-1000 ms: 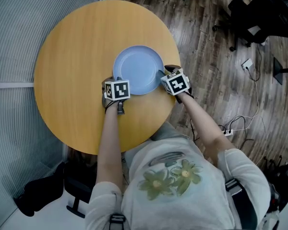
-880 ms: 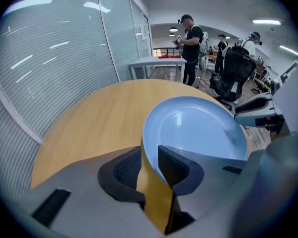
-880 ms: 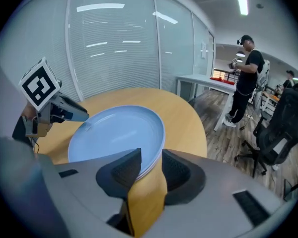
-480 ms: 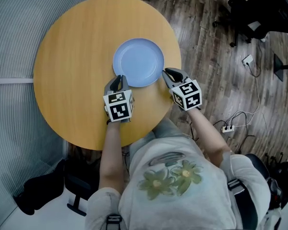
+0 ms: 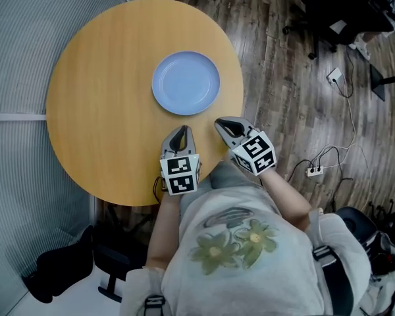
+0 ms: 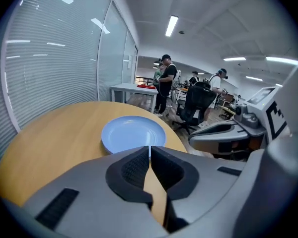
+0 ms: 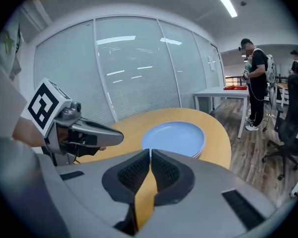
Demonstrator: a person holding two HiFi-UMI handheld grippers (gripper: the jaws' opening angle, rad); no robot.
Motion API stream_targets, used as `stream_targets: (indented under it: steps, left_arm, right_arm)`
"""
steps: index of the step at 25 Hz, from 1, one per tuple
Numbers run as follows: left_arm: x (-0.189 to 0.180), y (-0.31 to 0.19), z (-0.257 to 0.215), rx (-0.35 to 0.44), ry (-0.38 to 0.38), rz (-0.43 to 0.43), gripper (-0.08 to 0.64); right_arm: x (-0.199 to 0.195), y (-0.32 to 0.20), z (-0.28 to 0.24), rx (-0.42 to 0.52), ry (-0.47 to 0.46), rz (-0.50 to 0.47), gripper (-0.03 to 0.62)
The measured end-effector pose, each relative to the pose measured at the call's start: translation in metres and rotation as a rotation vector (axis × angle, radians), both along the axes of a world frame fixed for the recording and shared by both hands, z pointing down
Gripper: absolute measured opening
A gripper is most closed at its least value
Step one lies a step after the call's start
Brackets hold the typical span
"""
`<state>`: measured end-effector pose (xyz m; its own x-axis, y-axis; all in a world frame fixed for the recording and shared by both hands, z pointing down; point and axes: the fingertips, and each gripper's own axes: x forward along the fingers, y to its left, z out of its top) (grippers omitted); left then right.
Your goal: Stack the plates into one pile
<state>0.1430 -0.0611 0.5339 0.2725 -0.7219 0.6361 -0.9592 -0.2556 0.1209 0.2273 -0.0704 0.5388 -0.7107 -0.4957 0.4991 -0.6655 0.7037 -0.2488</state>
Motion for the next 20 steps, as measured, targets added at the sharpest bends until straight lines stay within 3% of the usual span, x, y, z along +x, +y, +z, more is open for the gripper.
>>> stream_targets:
  steps: [5,11,20]
  left_arm:
    - [0.001,0.035,-0.021,0.049,-0.044,0.077,0.031]
    - [-0.015,0.073,-0.045,0.045,-0.006,0.078,0.031]
    - [-0.020,0.113,-0.045,0.028,0.019,0.108,0.031]
  right_arm:
    - [-0.015,0.031,-0.023,0.013,-0.029,0.021,0.046]
    - [-0.029,0.071,-0.046,0.026,-0.018,0.024,0.046]
    - [-0.030,0.113,-0.054,0.028,-0.001,0.054,0.046]
